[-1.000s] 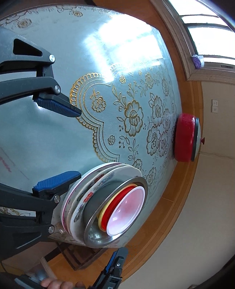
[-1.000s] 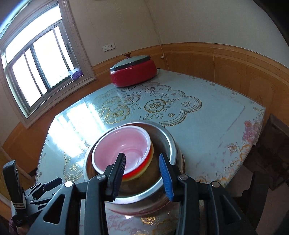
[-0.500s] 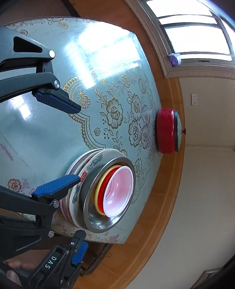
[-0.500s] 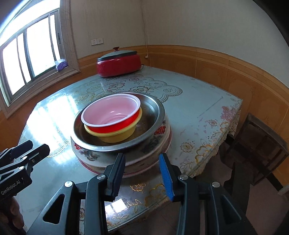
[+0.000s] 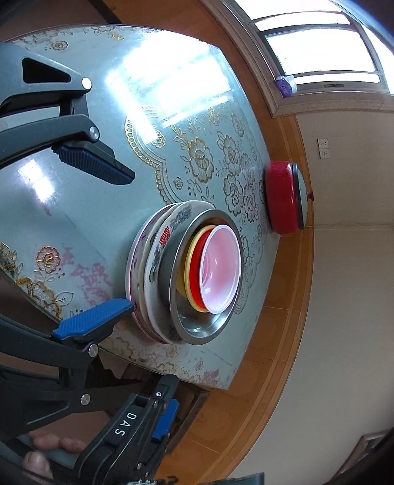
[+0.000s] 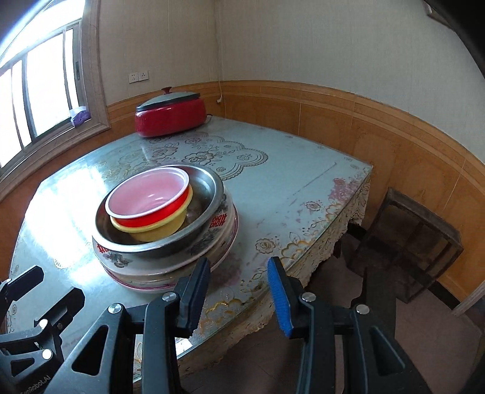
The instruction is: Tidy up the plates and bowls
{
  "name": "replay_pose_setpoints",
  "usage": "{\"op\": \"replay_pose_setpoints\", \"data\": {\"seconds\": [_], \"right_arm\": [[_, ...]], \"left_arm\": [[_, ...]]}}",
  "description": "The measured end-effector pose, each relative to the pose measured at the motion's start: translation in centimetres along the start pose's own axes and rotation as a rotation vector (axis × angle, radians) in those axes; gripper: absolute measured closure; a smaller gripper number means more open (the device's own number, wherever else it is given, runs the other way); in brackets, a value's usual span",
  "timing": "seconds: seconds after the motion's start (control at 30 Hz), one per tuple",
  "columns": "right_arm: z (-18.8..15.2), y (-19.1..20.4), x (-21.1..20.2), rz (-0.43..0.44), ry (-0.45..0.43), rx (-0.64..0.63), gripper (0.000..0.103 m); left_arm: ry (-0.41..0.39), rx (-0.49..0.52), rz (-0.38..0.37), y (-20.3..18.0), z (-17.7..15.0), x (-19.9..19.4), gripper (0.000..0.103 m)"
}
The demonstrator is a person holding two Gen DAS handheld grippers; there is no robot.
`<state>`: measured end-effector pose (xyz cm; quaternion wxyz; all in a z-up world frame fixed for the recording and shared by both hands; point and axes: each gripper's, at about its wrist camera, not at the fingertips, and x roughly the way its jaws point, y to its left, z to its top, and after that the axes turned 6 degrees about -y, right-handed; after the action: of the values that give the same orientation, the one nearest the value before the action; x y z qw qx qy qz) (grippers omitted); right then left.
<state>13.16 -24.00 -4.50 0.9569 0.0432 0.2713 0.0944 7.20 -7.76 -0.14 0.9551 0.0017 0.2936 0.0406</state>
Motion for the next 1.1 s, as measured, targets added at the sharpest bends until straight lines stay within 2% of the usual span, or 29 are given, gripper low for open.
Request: {"op": "replay_pose_setpoints", "data": {"seconds": [0.2, 0.3, 0.43, 0.67, 0.87, 1.1], "right_arm": [[-0.3, 2.0, -0.7, -0.023, 0.003, 0.010, 0.064], [-0.7, 3.2, -1.3, -0.033, -0.027, 0.018, 0.064], [-1.6, 4.3, -1.3, -0.042, -0.029, 0.036, 0.064], [-1.6, 5.6, -0.9, -0.056, -0.029, 0.061, 0.064], [-1.2, 6.0, -0.6, -0.081, -0.032, 0.067, 0.064], [-1.2, 6.4, -0.2, -0.078, -0.017, 0.057, 0.064]], "left_arm": [[-0.010, -0.023, -0.020, 2.3, 0.4, 0.1, 0.023], [-0.037, -0.004, -0.016, 3.6, 0.6, 0.1, 0.019], [-0.033, -0.003, -0.028, 4.8, 0.8, 0.8, 0.019], [-0.025, 0.030, -0.061, 5.2, 0.9, 1.5, 0.013], [-0.035, 0.038, -0.076, 5.1, 1.0, 1.8, 0.000], [-0.016, 0.037, -0.070, 5.1, 0.9, 2.3, 0.000]]}}
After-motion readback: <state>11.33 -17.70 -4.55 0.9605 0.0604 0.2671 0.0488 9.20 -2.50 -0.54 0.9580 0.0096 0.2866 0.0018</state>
